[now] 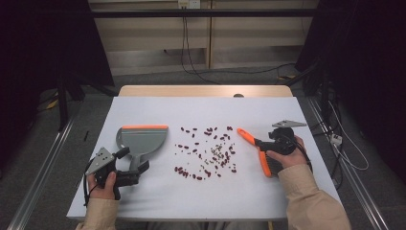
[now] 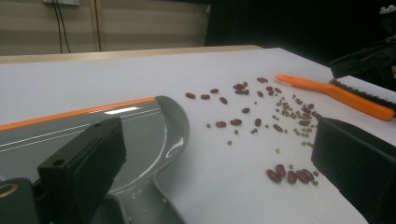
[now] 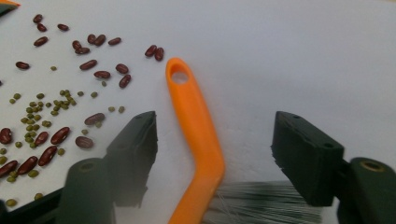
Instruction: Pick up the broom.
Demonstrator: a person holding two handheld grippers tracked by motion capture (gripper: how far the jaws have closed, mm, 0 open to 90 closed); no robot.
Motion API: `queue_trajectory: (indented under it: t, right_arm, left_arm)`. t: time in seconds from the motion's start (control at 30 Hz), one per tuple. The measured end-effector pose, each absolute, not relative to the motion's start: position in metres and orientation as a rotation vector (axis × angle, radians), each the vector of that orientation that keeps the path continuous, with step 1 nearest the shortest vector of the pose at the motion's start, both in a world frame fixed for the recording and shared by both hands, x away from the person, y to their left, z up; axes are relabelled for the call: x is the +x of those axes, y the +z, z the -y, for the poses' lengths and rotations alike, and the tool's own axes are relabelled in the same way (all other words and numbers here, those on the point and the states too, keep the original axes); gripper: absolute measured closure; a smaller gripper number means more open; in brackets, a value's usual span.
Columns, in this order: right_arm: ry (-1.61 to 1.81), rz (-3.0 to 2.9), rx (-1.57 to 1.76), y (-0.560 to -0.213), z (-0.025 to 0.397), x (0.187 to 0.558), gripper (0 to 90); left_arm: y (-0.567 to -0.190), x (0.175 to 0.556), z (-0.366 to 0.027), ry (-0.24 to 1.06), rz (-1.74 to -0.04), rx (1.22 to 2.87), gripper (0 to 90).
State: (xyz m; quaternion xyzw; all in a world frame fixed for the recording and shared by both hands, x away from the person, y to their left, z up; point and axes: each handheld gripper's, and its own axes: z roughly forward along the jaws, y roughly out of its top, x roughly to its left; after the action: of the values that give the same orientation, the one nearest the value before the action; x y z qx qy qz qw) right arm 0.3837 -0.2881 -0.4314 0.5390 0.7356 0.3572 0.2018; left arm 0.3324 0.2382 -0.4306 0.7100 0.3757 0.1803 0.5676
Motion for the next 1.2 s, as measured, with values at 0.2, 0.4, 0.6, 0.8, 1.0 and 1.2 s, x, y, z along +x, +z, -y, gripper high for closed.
queue_trajectory:
  t: [0.2,0.4,0.6,0.8,1.0,1.2]
  right_arm:
    - [0.917,-2.115,1.568,-0.433,0.287,0.394,42.2]
    - [0.847,-2.189,1.574,-0.433,0.283,0.404,50.3]
    - [0.778,-2.258,1.58,-0.434,0.277,0.414,61.9]
    - [0.691,-2.342,1.573,-0.444,0.27,0.421,66.7]
    - [0.671,-2.377,1.571,-0.444,0.27,0.425,68.0]
    - [0.609,-2.397,1.562,-0.442,0.266,0.428,70.7]
  left_arm:
    - [-0.431,0.333,-0.237,0.413,-0.884,1.665,3.0]
    - [-0.431,0.334,-0.235,0.404,-0.885,1.666,3.0]
    - [-0.432,0.333,-0.236,0.401,-0.883,1.662,2.9]
    - [-0.432,0.333,-0.238,0.402,-0.882,1.663,3.0]
    - [-0.431,0.332,-0.237,0.408,-0.881,1.669,3.0]
    - [-0.431,0.331,-0.236,0.412,-0.88,1.665,3.0]
